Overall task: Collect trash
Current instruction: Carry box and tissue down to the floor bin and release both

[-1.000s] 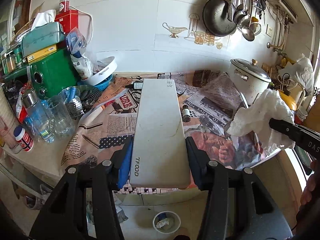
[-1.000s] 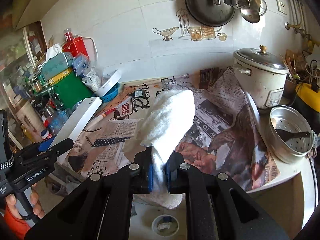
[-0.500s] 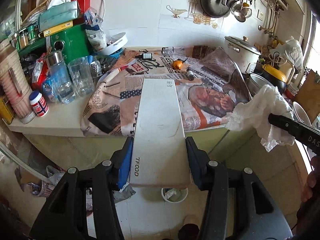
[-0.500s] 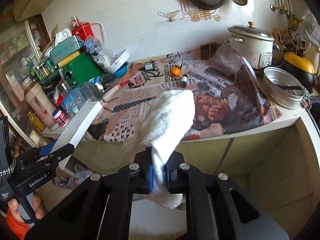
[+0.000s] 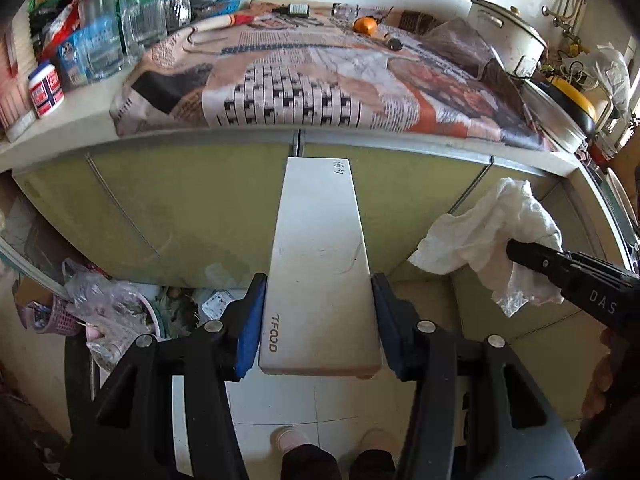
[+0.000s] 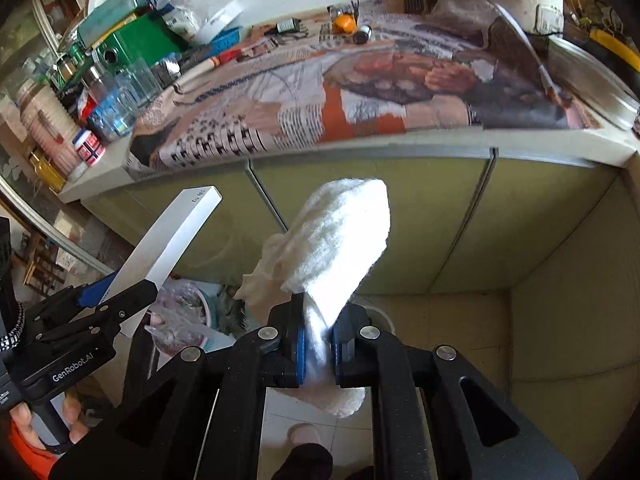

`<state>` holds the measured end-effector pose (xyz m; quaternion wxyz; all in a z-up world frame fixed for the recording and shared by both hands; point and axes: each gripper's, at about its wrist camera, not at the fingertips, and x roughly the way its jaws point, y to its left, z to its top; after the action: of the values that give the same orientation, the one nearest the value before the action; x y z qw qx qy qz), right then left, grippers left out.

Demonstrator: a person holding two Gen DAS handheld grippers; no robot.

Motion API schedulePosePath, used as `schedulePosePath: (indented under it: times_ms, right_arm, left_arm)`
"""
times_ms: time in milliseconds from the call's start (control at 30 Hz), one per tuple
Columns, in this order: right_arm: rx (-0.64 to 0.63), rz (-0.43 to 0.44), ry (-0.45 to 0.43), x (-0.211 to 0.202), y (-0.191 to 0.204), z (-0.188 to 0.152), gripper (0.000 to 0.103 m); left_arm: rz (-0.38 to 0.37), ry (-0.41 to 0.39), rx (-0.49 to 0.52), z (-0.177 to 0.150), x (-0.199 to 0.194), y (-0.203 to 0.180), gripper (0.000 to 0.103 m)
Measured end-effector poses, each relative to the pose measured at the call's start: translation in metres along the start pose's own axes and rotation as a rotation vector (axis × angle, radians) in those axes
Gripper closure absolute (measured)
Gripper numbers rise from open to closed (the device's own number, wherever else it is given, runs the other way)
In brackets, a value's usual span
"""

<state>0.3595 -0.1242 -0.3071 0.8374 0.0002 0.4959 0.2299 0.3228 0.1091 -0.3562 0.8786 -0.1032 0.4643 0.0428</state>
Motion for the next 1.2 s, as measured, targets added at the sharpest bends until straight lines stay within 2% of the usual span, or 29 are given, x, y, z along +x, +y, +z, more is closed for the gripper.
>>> schedulePosePath:
  times_ms: [400, 533, 700, 833, 900, 1000, 1200]
  right_arm:
    - [0.019, -0.004, 0.221, 0.189, -0.067, -0.083, 0.094]
    - [0.019, -0.009, 0.272, 0.252, -0.079, -0.102, 0.093]
    - [0.049, 0.021, 0.334, 0.309, -0.091, -0.118, 0.09]
    - [0.058, 0.036, 0.38, 0.335, -0.095, -0.123, 0.079]
    - [0.056, 0.029, 0.378, 0.337, -0.096, -0.122, 0.068]
    - [0.041, 0.021, 0.367, 0.331, -0.098, -0.118, 0.057]
    - [0.05, 0.012, 0.345, 0.303, -0.114, -0.114, 0.057]
  left_arm:
    - [0.053, 0.112, -0.095, -0.096, 0.153, 0.022, 0.053]
    - [0.071, 0.14, -0.1, -0.116, 0.197, 0.032, 0.053]
    - [0.073, 0.169, -0.106, -0.133, 0.24, 0.041, 0.053]
    - [0.065, 0.197, -0.1, -0.139, 0.268, 0.039, 0.053]
    - [0.052, 0.211, -0.093, -0.14, 0.278, 0.035, 0.053]
    - [0.042, 0.228, -0.071, -0.139, 0.289, 0.023, 0.053]
    - [-0.016, 0.266, -0.046, -0.136, 0.309, -0.005, 0.053]
